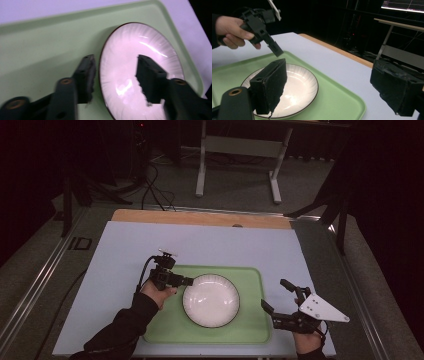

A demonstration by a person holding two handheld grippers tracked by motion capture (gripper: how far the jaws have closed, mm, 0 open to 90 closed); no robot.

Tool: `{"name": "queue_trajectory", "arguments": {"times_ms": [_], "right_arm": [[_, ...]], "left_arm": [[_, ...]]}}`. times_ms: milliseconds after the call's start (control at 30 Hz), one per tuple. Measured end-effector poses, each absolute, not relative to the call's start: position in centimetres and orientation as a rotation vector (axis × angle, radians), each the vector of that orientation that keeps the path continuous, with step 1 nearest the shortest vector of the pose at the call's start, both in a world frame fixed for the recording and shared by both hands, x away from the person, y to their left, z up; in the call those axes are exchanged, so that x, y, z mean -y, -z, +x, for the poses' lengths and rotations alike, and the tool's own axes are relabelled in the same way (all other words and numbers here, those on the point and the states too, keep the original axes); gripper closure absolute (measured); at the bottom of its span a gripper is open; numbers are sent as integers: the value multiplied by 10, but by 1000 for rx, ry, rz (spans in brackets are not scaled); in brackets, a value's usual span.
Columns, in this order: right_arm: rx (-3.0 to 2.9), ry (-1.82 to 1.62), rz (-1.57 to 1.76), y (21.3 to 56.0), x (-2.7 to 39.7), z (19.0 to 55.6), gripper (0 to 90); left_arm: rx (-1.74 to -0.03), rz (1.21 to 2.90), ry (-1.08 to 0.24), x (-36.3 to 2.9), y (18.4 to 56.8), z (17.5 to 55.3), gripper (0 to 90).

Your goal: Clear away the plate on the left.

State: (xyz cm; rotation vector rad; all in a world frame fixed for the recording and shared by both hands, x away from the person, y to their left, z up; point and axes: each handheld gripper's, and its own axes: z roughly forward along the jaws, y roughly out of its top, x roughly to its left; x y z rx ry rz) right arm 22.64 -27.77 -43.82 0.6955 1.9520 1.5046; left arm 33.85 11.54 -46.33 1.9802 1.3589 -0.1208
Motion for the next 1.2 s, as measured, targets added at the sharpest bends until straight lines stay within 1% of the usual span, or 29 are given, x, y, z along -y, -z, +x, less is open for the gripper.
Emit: {"name": "queue_trajectory", "arguments": {"times_ms": [33, 67, 100, 133, 167, 200, 233, 333, 367, 400, 433, 467, 533, 567, 633, 667, 767, 800, 833, 933, 967, 1033, 1133, 1200], "right_arm": [[-1953, -1503, 696, 438, 278, 226, 137], [-1953, -1503, 696, 438, 278, 226, 137], [-1953, -1502, 697, 438, 278, 226, 137], [-1953, -1502, 698, 438, 278, 226, 137], [-1953, -1501, 698, 438, 278, 226, 137], [-1953, -1501, 698, 438, 278, 226, 137], [-1952, -1499, 699, 438, 277, 225, 137], [-1951, -1498, 701, 438, 278, 224, 137], [-1952, -1495, 702, 438, 278, 224, 137], [-1952, -1495, 702, 438, 278, 224, 137], [-1951, -1493, 704, 438, 278, 224, 137], [-1951, -1493, 704, 438, 278, 224, 137], [-1953, -1493, 703, 438, 277, 224, 137], [-1953, -1493, 703, 438, 277, 224, 137], [-1955, -1492, 702, 438, 277, 224, 137], [-1955, -1491, 701, 438, 277, 224, 137], [-1955, -1490, 701, 438, 277, 224, 137], [-1955, -1490, 701, 438, 277, 224, 137], [-1955, -1492, 702, 439, 277, 224, 137], [-1956, -1490, 700, 439, 277, 224, 137], [-1957, -1489, 700, 439, 276, 224, 137], [-1957, -1488, 699, 439, 276, 224, 137], [-1957, -1487, 699, 439, 276, 224, 137], [-1959, -1486, 696, 439, 275, 224, 137]], "left_arm": [[-1359, 1980, 121, -115, 463, 339, 449], [-1350, 1985, 115, -115, 460, 337, 449], [-1341, 1976, 109, -116, 458, 335, 403], [-1322, 1972, 117, -116, 455, 334, 381], [-1301, 1969, 126, -117, 453, 332, 273], [-1274, 1961, 137, -118, 450, 331, 273], [-1249, 1952, 150, -119, 447, 330, 244], [-1185, 1935, 127, -122, 437, 324, 242], [-1166, 1938, 114, -123, 434, 322, 213], [-1149, 1935, 109, -124, 431, 320, 213], [-1133, 1934, 108, -125, 429, 319, 179], [-1117, 1933, 101, -125, 426, 317, 179], [-1096, 1932, 84, -127, 422, 314, 146], [-1087, 1927, 73, -128, 420, 312, 146], [-1064, 1923, 52, -130, 416, 308, 86], [-1045, 1923, 38, -131, 414, 306, 70], [-988, 1910, -54, -136, 405, 296, 25], [-988, 1910, -54, -136, 405, 296, 16], [-980, 1904, -103, -140, 401, 292, 16], [-974, 1909, -137, -144, 398, 288, 16], [-972, 1898, -166, -150, 396, 284, 15], [-968, 1889, -173, -152, 395, 282, 15], [-918, 1884, -182, -160, 394, 277, 15], [-889, 1887, -216, -165, 395, 272, 15]]}}
